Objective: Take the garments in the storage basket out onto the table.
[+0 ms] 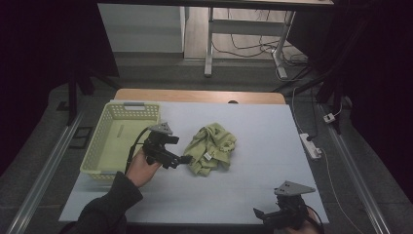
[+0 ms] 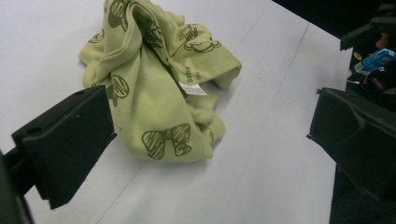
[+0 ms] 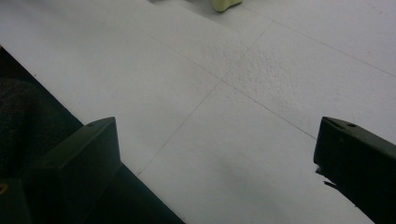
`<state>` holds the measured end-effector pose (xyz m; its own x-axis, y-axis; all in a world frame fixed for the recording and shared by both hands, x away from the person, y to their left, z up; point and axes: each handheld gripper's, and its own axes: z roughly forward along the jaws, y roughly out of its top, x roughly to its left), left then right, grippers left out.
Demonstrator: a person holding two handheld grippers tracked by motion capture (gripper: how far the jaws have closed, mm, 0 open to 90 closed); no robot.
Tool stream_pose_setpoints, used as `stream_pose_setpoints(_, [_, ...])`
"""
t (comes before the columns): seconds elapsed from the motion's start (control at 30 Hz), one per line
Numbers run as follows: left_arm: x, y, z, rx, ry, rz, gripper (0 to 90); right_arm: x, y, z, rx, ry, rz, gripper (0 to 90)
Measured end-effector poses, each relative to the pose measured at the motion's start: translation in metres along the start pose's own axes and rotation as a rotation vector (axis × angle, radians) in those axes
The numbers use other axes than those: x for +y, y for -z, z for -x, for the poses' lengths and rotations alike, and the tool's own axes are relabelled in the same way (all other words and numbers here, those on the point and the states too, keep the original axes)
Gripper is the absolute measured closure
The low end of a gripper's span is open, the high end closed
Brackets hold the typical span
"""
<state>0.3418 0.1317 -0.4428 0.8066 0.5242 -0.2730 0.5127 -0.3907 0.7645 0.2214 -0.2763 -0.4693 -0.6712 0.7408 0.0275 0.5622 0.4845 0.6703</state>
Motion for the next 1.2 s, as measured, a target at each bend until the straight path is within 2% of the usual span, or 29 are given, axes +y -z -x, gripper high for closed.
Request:
stream_pose_setpoints(0.23, [-0.005, 0.011, 0.005, 0.019, 0.0, 0.012, 0.0, 0.0, 0.0, 0.0, 0.001, 0.004, -0.002, 0.1])
stream_pose_setpoints(0.47, [-0.01, 0.022, 0.008, 0.019, 0.007, 0.022, 0.0, 0.0, 0.0, 0.0, 0.008, -0.005, 0.003, 0.1])
stream_pose_setpoints(1.2, [-0.038, 0.051, 0.015, 0.045, 0.032, 0.038, 0.0, 0.0, 0.0, 0.0, 0.003, 0.001, 0.001, 0.1])
